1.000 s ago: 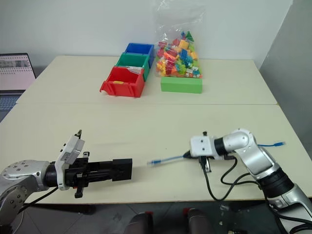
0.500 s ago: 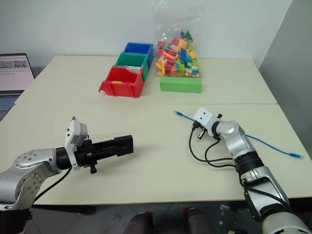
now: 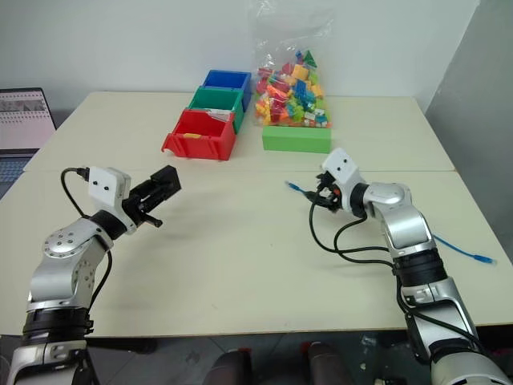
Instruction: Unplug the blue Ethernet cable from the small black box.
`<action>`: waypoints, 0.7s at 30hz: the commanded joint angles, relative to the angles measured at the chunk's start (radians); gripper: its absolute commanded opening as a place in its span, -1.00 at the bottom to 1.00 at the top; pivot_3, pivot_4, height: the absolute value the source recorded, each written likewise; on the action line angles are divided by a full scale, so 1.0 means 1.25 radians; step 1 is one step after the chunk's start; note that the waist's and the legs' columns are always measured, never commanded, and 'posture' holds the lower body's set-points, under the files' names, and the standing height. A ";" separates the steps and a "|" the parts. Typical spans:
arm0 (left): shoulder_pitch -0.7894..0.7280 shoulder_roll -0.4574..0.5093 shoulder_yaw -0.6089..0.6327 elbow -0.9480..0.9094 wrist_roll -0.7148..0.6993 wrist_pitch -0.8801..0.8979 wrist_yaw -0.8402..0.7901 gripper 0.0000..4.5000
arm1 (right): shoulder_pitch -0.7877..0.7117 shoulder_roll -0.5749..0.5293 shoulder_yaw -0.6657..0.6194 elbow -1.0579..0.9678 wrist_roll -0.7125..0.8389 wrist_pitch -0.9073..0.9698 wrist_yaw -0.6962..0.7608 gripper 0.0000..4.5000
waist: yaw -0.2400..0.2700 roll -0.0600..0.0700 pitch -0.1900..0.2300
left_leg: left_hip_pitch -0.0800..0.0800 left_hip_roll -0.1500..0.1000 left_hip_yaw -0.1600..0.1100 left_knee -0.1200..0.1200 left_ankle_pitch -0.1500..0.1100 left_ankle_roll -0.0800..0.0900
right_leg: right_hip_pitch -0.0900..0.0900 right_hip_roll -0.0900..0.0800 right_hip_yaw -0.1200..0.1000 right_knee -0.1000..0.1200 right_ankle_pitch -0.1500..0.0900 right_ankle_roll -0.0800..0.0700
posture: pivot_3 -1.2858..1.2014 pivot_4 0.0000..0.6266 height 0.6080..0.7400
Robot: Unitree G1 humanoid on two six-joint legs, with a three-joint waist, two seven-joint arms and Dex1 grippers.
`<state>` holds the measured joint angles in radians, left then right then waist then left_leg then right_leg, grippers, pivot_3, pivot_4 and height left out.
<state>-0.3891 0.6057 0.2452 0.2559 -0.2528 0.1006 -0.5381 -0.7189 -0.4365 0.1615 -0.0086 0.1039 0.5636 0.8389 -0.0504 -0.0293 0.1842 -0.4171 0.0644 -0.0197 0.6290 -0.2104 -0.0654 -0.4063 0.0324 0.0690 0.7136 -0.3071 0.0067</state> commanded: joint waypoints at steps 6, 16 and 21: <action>-0.111 -0.049 0.030 0.329 0.045 -0.156 0.114 -0.65 | -0.012 0.002 0.070 -0.275 0.114 0.138 0.056 0.26 | 0.008 -0.001 -0.001 | -0.001 -0.001 -0.001 0.000 0.000 0.000 | 0.000 0.000 -0.002 0.000 0.000 0.000 | 0.03 -0.52 1.00; -0.123 -0.058 0.029 0.427 0.019 -0.160 0.052 -0.27 | -0.001 -0.020 0.084 -0.276 0.134 0.151 0.049 0.27 | 0.011 -0.002 -0.001 | 0.000 -0.001 -0.001 0.001 0.000 0.000 | 0.001 0.000 -0.003 0.001 0.000 0.001 | 0.03 -0.52 1.00; -0.108 -0.060 0.037 0.406 0.014 -0.156 0.046 0.27 | -0.002 -0.021 0.086 -0.277 0.136 0.150 0.046 0.27 | 0.012 -0.002 -0.001 | -0.001 0.000 -0.002 0.001 0.000 0.000 | 0.001 0.000 -0.003 0.000 0.000 0.000 | 0.03 -0.52 1.00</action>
<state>-0.5330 0.5235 0.2785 0.7959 -0.2250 -0.0939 -0.4725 -0.7170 -0.4569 0.2759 -0.3233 0.2590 0.7540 0.9023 -0.0353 -0.0315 0.1828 -0.4180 0.0637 -0.0218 0.6297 -0.2103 -0.0655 -0.4056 0.0321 0.0649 0.7140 -0.3068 0.0073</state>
